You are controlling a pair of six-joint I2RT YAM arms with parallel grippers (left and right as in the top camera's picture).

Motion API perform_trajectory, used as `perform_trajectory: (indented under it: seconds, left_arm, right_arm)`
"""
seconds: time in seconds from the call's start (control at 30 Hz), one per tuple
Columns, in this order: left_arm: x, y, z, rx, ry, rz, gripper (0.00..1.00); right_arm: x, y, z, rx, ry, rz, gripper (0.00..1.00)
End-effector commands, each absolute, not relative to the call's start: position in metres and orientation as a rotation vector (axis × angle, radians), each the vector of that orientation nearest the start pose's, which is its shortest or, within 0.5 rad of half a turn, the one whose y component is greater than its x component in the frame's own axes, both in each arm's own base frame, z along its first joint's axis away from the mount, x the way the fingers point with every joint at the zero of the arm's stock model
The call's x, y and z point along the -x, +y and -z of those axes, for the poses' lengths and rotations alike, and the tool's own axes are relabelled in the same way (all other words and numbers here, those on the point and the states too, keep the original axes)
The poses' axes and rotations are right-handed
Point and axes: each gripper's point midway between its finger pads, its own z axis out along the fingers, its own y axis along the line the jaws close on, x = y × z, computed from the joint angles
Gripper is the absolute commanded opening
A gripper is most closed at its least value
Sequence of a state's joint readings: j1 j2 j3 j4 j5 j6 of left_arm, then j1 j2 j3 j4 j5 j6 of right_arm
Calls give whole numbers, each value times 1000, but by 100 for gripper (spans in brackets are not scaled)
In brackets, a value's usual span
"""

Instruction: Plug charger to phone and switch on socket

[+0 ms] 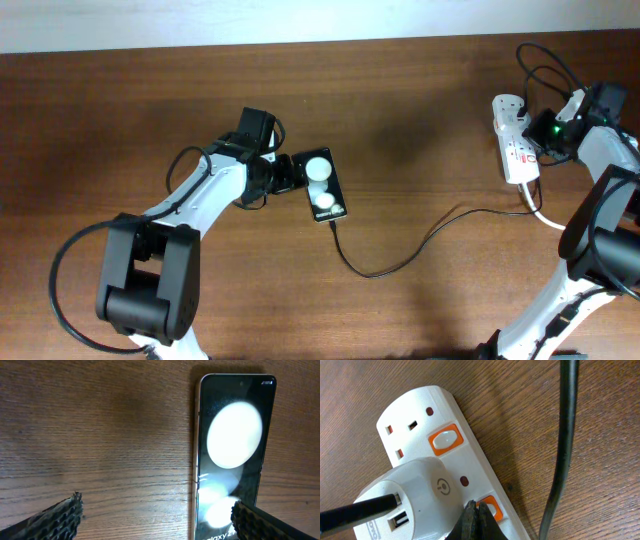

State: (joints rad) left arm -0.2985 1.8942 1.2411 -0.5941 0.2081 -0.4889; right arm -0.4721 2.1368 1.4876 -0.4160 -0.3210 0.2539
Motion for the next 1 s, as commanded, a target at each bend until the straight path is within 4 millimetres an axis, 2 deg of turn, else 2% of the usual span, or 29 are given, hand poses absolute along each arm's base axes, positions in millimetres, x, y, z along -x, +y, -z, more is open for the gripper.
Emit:
perform_trajectory:
  seconds: [0.0, 0.23, 0.33, 0.37, 0.4, 0.47, 0.5, 0.57, 0.6, 0.63, 0.7, 0.73, 0.83, 0.9, 0.97]
  left_arm:
    - [-392, -154, -49, 197, 2830, 462, 99]
    - [-392, -154, -49, 197, 2832, 463, 99]
    - [-389, -151, -54, 163, 2839, 441, 99]
    - [-390, -149, -61, 144, 2827, 421, 99]
    - [-391, -144, -73, 136, 2804, 385, 99]
    - [-392, -141, -111, 92, 2718, 383, 99]
    - [-389, -140, -132, 81, 2670, 397, 99]
    - [-382, -138, -164, 47, 2603, 412, 99]
    - [-371, -135, -186, 12, 2564, 414, 99]
    - [-361, -132, -200, 9, 2547, 418, 99]
    - [-339, -125, -226, -63, 2504, 406, 99]
    - [-327, -122, -239, -99, 2478, 400, 99]
    - [-293, -112, -273, -157, 2401, 398, 99]
    - [-268, -105, -296, -205, 2329, 390, 99]
    - [-239, -96, -319, -221, 2240, 396, 100]
  right_arm:
    - [-471, -150, -9, -778, 2544, -431, 4]
    - [-464, -148, -4, -800, 2575, -436, 4]
    - [-445, -158, -14, -880, 2605, -438, 4]
    - [-439, -163, -26, -907, 2609, -426, 4]
    - [-430, -170, -47, -925, 2599, -386, 4]
    - [-413, -175, -105, -904, 2557, -271, 4]
    - [-405, -167, -144, -813, 2525, -242, 4]
    - [-388, -144, -200, -657, 2481, -207, 4]
    - [-373, -122, -238, -587, 2431, -198, 4]
    - [-361, -104, -264, -517, 2394, -194, 4]
    - [-327, -50, -306, -274, 2359, -201, 4]
    - [-310, -24, -318, -151, 2349, -209, 4]
    - [-261, 29, -343, 62, 2298, -274, 4]
    - [-233, 43, -355, 128, 2256, -296, 4]
    - [-195, 50, -365, 171, 2207, -308, 4]
